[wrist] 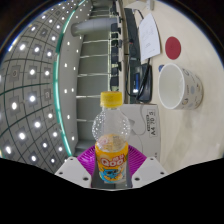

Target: Pour water

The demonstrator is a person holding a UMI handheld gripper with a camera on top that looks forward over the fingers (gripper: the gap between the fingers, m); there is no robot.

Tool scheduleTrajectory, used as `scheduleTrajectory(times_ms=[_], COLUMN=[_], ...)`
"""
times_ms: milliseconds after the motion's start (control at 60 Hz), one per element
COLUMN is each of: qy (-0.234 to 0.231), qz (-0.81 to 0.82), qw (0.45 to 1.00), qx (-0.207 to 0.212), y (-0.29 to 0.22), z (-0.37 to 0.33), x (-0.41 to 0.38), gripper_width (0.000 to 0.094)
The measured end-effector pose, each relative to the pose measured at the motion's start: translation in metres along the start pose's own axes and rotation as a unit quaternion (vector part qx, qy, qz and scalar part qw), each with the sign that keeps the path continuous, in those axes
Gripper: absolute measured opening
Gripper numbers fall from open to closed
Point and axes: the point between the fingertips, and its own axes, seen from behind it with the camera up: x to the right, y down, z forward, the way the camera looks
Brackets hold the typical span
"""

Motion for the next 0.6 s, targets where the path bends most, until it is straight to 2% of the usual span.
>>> scheduleTrajectory(times_ms=[200,467,600], qy=[-0.064,-0.059,-0.035], qz=[0.200,0.217,0.176], qw=[0.977,0.974,0.984], qx=[0.018,0.022,0.014], y=[-0.025,-0.032,-0.031], z=[0.005,0.004,0.005], x=[0.001,0.005,0.007], gripper_width=[0.0402,0.0400,0.0402])
